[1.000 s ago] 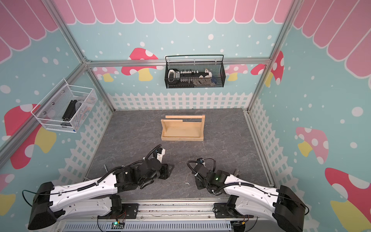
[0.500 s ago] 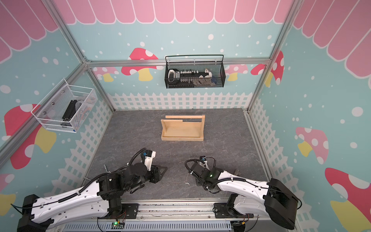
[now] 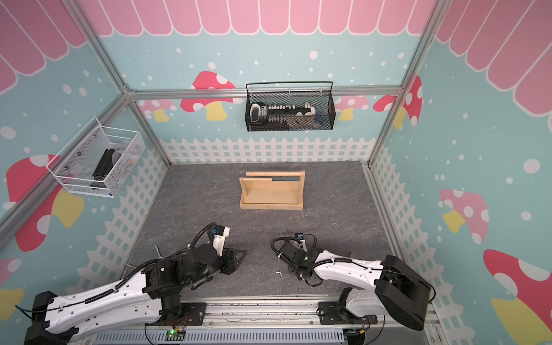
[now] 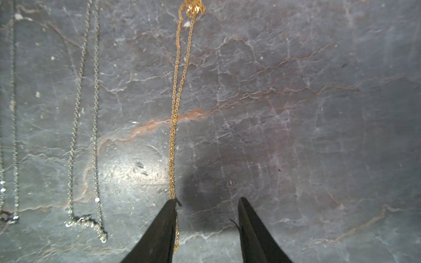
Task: Take the necklace off the jewelry display stand
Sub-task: Adjust the necklace at the center of the board.
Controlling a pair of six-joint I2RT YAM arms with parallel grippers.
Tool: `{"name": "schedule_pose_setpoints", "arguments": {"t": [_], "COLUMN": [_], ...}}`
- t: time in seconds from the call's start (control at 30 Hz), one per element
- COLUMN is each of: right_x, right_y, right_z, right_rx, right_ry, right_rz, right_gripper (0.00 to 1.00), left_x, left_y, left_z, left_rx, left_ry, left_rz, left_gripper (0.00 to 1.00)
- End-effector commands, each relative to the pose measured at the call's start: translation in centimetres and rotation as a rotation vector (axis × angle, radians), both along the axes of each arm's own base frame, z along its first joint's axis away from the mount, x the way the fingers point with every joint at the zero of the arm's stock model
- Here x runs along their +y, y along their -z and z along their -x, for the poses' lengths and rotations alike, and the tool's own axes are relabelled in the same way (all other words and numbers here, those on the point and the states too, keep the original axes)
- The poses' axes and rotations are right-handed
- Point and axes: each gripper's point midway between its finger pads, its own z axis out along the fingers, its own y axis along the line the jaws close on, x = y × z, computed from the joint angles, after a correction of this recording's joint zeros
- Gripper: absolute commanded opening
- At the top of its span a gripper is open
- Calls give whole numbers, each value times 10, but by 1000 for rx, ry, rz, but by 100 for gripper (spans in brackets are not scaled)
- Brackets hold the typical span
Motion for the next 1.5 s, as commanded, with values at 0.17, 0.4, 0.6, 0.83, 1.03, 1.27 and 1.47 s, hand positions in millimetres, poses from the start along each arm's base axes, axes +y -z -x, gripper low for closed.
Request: {"name": "schedule_pose_setpoints", "arguments": {"t": [0.17, 0.4, 0.6, 0.83, 1.03, 1.27, 1.47], "right_x": [17, 20, 15, 18, 19, 8, 7], "right_y": [6, 13, 8, -11, -6, 5, 13], "right_z": [4, 8, 11, 10, 16, 20, 21], "right_rx": [30, 48, 32, -18, 9, 31, 41], "right_ry": [-52, -51, -34, -27, -55, -60, -58], "right_rz": [-16, -9, -4, -64, -42, 31, 39], "right_gripper": [45, 45, 45, 45, 45, 45, 41], "left_x": [8, 11, 16, 18, 18, 19, 19], "left_y": [3, 5, 4, 6, 7, 7, 8], "left_z": [-2, 0, 0, 2, 1, 1, 1], "left_rx": [-3, -1, -6, -2, -2, -3, -2], "left_ry": [-34, -37, -46, -47, -53, -51, -57], "left_rz": [0, 2, 8, 5, 5, 4, 1], "left_gripper": [49, 49, 49, 49, 49, 49, 49]}}
